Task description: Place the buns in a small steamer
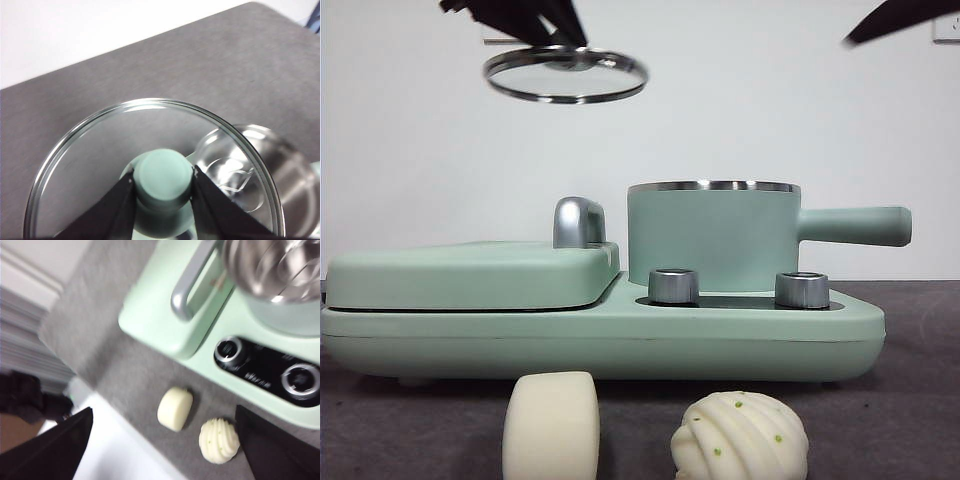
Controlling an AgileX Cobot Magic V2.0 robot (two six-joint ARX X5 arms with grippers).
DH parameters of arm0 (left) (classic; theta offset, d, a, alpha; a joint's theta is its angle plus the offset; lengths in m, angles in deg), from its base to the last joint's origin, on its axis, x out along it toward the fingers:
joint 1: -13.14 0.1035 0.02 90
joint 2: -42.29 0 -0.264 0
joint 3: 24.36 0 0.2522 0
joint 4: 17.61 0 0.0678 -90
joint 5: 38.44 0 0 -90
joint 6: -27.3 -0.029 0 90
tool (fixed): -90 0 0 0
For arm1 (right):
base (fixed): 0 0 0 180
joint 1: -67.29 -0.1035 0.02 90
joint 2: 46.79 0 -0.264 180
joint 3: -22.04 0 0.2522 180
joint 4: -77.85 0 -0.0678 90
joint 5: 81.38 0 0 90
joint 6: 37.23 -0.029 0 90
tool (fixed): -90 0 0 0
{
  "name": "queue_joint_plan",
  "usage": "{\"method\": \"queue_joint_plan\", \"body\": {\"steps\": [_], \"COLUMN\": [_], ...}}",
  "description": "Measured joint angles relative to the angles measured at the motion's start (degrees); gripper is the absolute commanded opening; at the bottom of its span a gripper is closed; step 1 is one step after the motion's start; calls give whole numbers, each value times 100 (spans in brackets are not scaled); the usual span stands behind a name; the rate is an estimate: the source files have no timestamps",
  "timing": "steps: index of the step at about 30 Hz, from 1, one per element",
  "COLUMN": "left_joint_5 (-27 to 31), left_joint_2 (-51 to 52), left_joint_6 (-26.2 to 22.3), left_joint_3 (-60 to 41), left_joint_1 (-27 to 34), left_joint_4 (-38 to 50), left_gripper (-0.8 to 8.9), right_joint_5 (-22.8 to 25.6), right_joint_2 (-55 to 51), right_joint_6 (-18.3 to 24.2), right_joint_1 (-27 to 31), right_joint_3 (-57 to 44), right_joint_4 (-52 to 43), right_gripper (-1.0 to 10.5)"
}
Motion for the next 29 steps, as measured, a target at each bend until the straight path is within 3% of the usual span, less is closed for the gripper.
{"method": "queue_joint_plan", "body": {"steps": [7, 13, 17, 29], "left_joint_5": [0, 0, 4, 15], "left_joint_2": [0, 0, 0, 0], "left_joint_6": [-52, -52, -52, -52], "left_joint_3": [0, 0, 0, 0], "left_joint_1": [457, 778, 929, 1119], "left_joint_4": [-55, -57, -63, -70], "left_gripper": [7, 7, 7, 7], "right_joint_5": [647, 1252, 1596, 1764], "right_joint_2": [1392, 2627, 3340, 4428], "right_joint_6": [-363, -413, -424, -420], "right_joint_1": [-1499, -2234, -2465, -2592], "right_joint_3": [216, 669, 909, 935], "right_joint_4": [-203, -208, -212, -378], "right_gripper": [454, 454, 454, 442]}}
